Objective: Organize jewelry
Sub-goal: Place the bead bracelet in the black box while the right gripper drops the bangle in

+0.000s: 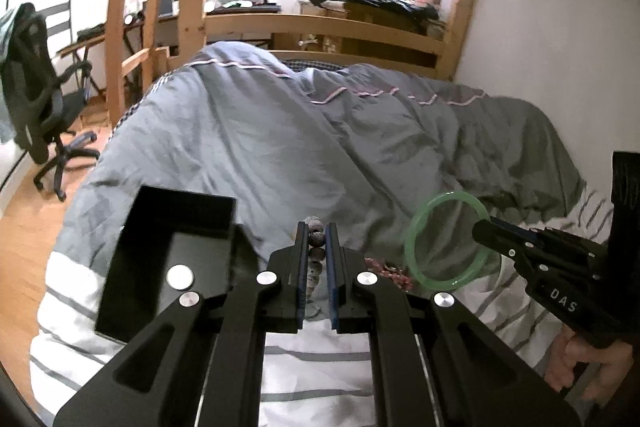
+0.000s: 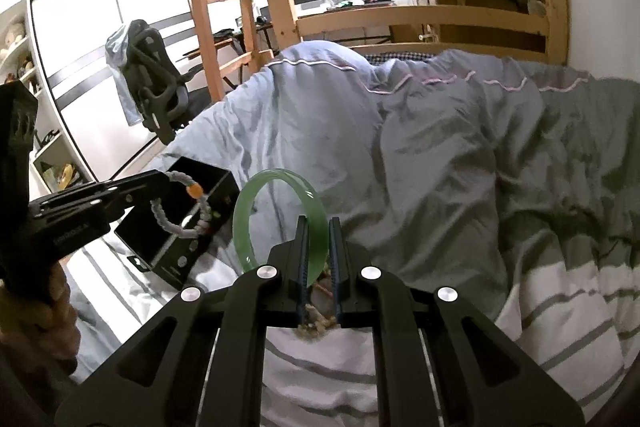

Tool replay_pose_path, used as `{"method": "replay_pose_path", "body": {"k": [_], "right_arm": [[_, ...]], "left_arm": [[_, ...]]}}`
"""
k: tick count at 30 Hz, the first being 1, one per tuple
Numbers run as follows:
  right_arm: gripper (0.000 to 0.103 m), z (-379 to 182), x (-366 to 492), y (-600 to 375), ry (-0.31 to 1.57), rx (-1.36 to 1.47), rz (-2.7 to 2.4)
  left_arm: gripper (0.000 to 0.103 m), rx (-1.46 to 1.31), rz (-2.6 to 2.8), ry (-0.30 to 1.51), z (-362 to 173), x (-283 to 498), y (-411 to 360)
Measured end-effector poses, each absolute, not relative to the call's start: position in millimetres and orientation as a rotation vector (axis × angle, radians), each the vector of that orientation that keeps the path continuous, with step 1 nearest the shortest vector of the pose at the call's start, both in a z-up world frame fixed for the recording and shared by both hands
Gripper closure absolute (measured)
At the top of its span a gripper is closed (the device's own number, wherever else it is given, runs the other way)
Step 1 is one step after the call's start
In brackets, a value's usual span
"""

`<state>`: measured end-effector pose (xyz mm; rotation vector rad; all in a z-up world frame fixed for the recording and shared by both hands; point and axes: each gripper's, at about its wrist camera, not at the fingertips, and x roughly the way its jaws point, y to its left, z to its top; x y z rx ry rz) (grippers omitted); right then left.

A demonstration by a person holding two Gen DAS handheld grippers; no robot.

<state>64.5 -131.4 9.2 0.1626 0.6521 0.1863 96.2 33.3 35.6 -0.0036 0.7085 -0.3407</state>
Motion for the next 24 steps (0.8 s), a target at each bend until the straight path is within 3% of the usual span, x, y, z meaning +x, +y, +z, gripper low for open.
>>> {"method": "replay_pose_path", "body": {"k": [11,24], "right_arm": [[0.093,23.0,97.3,-55.8,0.649,0.066,0.261],[0.093,-9.8,142.1,37.8,0.72,-0.027,0.355]], "left_arm": [[0.095,-0.014,-0.223,0.694,46.2,101.5,103.0],[0.095,-0.085,-0.163,0.824,2.2,124.2,168.3]]}}
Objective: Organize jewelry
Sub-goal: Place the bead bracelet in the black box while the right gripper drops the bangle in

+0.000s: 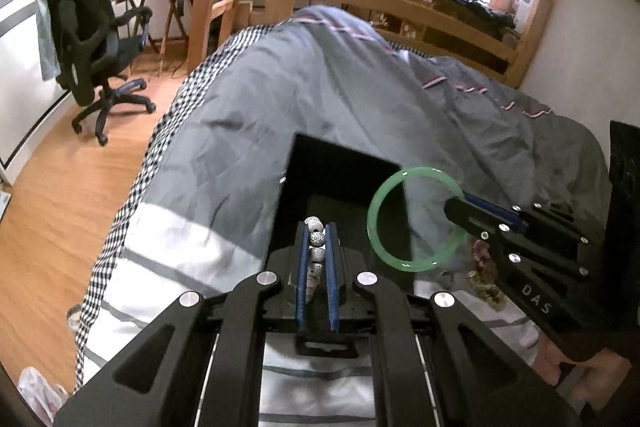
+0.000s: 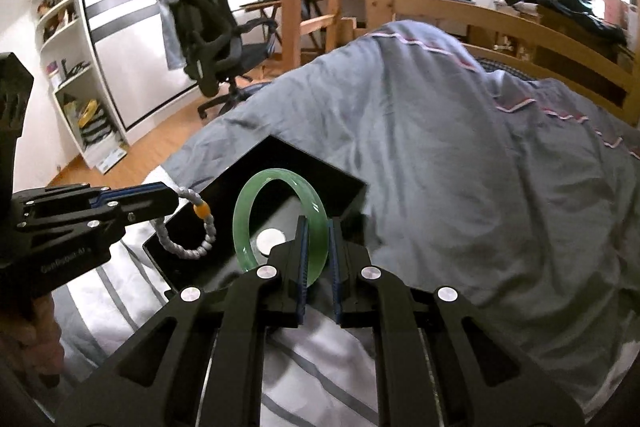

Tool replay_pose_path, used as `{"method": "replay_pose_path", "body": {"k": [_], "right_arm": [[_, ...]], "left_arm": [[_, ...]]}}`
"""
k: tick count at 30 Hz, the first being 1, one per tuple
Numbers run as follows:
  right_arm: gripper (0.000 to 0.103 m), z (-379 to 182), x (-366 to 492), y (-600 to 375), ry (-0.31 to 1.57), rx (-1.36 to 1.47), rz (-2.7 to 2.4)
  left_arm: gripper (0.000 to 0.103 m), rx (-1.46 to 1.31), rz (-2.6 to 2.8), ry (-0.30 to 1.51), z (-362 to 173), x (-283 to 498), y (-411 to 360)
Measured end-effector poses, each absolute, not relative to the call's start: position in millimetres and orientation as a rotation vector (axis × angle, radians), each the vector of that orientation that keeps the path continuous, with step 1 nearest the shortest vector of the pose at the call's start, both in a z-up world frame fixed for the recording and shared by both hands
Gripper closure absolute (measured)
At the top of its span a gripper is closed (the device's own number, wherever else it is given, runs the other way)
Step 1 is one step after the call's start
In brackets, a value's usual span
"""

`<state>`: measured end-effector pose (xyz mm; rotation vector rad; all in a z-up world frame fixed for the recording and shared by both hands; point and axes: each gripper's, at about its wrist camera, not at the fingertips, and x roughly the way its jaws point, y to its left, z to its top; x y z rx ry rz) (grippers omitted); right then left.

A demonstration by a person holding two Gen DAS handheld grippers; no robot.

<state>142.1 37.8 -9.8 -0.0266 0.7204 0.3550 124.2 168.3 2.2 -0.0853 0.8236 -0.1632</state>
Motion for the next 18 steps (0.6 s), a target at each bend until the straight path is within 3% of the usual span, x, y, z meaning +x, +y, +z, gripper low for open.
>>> {"method": "replay_pose_path", "body": {"k": [9,14,16,18], "right_arm": [[0.092,-32.4,155.5,59.7,0.777,-0.017,0.404],[0.085,-34.6,153.7,56.5,0.797,0.042,0.448],[0.065,-30.8,149.9,55.3,0.786,0.033,0.442],[0.051,-23.3,144.0,51.1,0.756,0.02,0.415]], "left_arm": [[0.095,-0.1,-0.164,0.852,-6.2,130.3,170.0],[0.094,-0.107,-0.141,0.828,-1.8,126.2,171.4],[0.086,-0.113,-0.116,0.811,1.7,122.5,172.6],[0.059,-0.126,-0.096,0.787,6.0,117.2,173.9]]}}
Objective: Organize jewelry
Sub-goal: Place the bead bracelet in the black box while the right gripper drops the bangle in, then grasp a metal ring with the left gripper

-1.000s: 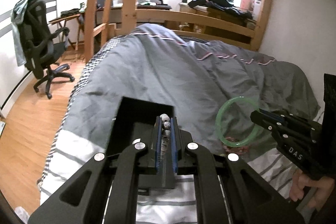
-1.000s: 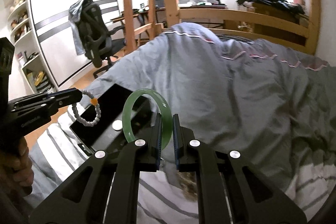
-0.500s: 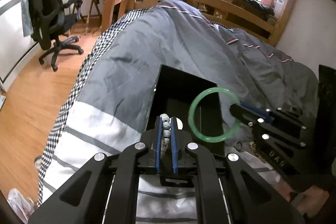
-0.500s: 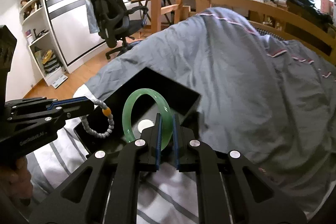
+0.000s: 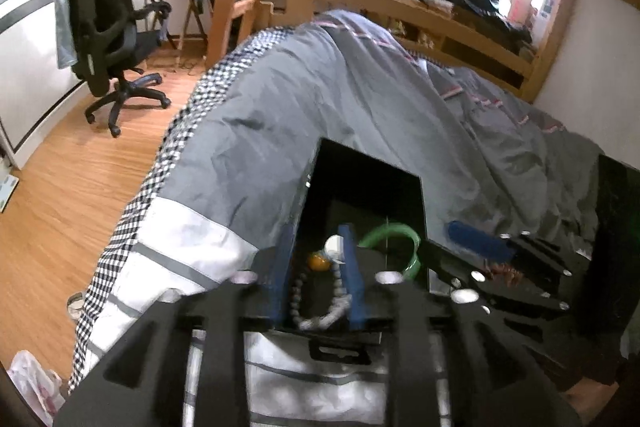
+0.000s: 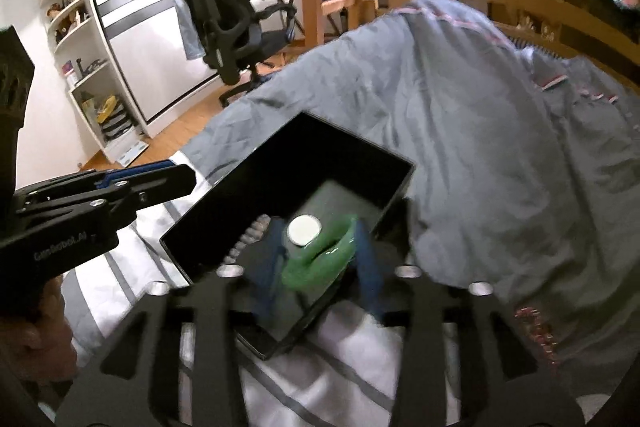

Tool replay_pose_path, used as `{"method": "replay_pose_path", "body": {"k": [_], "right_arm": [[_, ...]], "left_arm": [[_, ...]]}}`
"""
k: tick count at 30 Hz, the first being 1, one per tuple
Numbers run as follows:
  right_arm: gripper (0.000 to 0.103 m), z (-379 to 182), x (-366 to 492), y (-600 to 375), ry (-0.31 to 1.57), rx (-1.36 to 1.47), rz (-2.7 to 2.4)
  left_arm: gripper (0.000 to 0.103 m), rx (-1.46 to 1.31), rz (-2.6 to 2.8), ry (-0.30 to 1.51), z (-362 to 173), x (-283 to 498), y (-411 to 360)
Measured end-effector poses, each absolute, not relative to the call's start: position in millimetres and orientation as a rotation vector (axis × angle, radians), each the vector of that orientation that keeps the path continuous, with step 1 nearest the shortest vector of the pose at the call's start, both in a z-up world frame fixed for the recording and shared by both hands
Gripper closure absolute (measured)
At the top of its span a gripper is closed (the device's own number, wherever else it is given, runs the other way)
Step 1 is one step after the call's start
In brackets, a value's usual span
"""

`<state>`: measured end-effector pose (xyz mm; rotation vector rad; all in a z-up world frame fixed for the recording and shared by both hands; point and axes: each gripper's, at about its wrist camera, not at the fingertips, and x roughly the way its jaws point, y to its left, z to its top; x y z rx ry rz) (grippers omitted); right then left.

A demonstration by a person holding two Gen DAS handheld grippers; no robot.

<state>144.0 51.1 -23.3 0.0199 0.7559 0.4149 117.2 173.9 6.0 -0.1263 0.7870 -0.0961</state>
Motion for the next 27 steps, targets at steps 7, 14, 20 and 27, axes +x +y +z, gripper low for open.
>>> {"method": "replay_pose_path", "body": {"k": [7,14,20,27], "right_arm": [[0.02,3.4,126.1,4.4,0.695,0.035,0.302],[0.015,23.0,99.4,-54.1,0.68,0.026,0.203],[0.015,35.2,76.0,-93.8,0.666,0.044,0.152],[0.015,31.9,55.7,-127.9,0.683,0.054,0.127]], "left_arm": [[0.024,-0.119,-0.111,0.724,23.4,98.0,149.8],[0.019,-0.011,-0.223,0.708,25.4,74.4,84.6],[0.019,0.077,-0.293,0.729,10.3,54.1,31.0],[0.019,0.146,-0.33,0.754,-8.9,40.5,-2.4]]}}
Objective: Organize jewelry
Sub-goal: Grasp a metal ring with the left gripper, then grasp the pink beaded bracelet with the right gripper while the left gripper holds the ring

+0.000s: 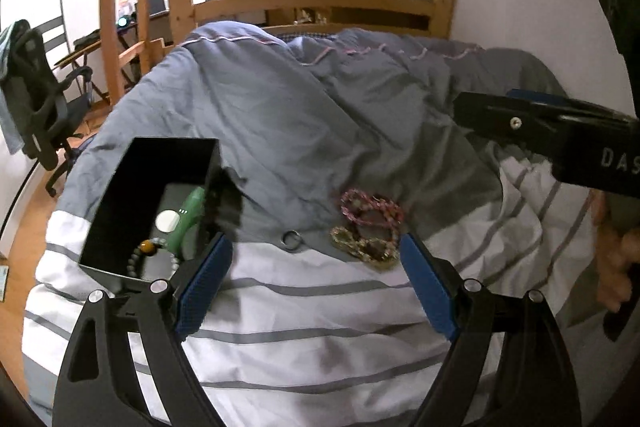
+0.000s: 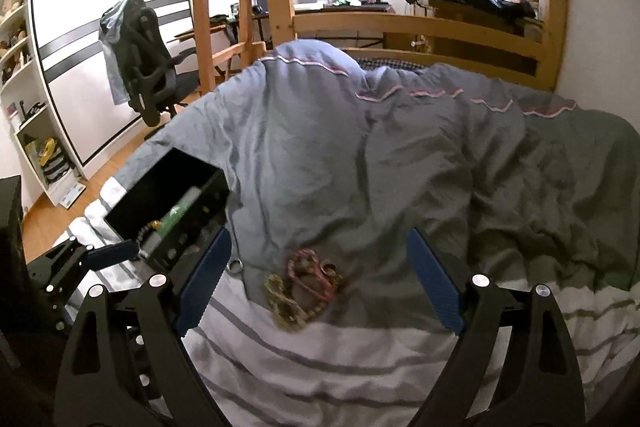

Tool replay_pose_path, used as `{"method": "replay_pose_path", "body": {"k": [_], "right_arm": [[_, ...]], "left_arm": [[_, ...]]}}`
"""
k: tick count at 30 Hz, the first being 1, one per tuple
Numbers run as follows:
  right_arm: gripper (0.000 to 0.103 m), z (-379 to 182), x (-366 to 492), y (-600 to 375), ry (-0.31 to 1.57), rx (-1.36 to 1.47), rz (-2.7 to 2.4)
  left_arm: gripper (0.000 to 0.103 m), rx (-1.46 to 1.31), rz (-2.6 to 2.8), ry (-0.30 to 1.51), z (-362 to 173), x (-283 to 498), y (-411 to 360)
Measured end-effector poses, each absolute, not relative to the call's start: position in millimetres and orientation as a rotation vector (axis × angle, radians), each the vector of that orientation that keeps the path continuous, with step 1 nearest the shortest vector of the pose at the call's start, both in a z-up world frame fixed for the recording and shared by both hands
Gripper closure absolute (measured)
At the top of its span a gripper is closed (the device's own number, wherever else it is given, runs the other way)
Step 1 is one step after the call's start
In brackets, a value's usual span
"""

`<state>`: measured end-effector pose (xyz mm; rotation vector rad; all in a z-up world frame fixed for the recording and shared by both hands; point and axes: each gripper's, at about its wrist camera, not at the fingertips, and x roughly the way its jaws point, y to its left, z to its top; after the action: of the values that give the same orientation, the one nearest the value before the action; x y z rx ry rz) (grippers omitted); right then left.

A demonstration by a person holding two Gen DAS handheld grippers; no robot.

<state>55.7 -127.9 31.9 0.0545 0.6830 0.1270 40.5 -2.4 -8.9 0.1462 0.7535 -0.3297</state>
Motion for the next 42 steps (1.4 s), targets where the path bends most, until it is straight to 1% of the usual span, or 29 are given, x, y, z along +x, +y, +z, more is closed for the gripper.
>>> {"method": "replay_pose_path", "body": {"k": [9,11,13,15,18,19,21,25,26,28,29,30,31,33,35,36,37,42], "right_arm": [[0.015,-13.9,54.0,-149.0,0.745,0.095,0.174],[0.023,-25.2,57.1,-145.5,0.754,0.093,0.201],[0.037,-39.3,64.0,-144.0,0.774,0.111,0.229],[0.047,-49.8,68.8,-144.9,0.789,0.144,0.251],[0.06,-67.7,80.3,-144.7,0.814,0.173,0.272],[0.063,-73.8,85.3,-142.7,0.824,0.172,0.277],[0.064,-81.3,92.8,-140.8,0.835,0.18,0.286],[0.068,-96.2,106.9,-135.8,0.865,0.196,0.313],[0.07,-100.2,109.3,-133.8,0.874,0.192,0.313],[0.083,-110.5,115.0,-131.6,0.901,0.186,0.305],[0.086,-114.4,116.9,-131.9,0.91,0.188,0.3],[0.093,-117.3,118.3,-131.8,0.916,0.189,0.296],[0.094,-117.8,118.6,-131.8,0.913,0.192,0.292],[0.094,-115.1,117.1,-133.3,0.898,0.205,0.298],[0.094,-108.8,114.4,-134.8,0.873,0.21,0.297],[0.094,-105.1,112.9,-135.3,0.857,0.216,0.296],[0.095,-102.9,111.6,-137.0,0.848,0.223,0.296],[0.094,-90.9,107.9,-142.9,0.801,0.248,0.287]], "left_arm": [[0.019,0.171,-0.333,0.813,-34.5,61.6,-14.8],[0.02,0.182,-0.33,0.824,-40.3,69.6,-17.4],[0.021,0.198,-0.326,0.838,-47.4,78.2,-21.5],[0.031,0.22,-0.309,0.857,-55.2,88.3,-26.3],[0.039,0.226,-0.301,0.897,-66.7,102.2,-28.4],[0.04,0.225,-0.294,0.913,-71.2,107.6,-28.7],[0.046,0.223,-0.289,0.947,-80.4,119.0,-30.7],[0.051,0.213,-0.284,0.982,-92.0,131.8,-32.4],[0.054,0.208,-0.281,0.992,-94.2,135.1,-32.1],[0.056,0.188,-0.281,1.005,-97.3,139.5,-29.8],[0.062,0.181,-0.281,1.007,-97.8,140.1,-28.5],[0.072,0.173,-0.281,1.014,-98.3,141.6,-27.5],[0.075,0.167,-0.279,1.021,-98.8,142.4,-26.6],[0.087,0.144,-0.286,1.037,-100.4,143.4,-24.8],[0.09,0.143,-0.286,1.038,-99.8,141.4,-25.1],[0.094,0.144,-0.292,1.034,-99.2,139.9,-26.1],[0.096,0.144,-0.298,1.031,-98.5,139.1,-26.6],[0.096,0.157,-0.322,0.999,-92.6,134.6,-30.6]]}}
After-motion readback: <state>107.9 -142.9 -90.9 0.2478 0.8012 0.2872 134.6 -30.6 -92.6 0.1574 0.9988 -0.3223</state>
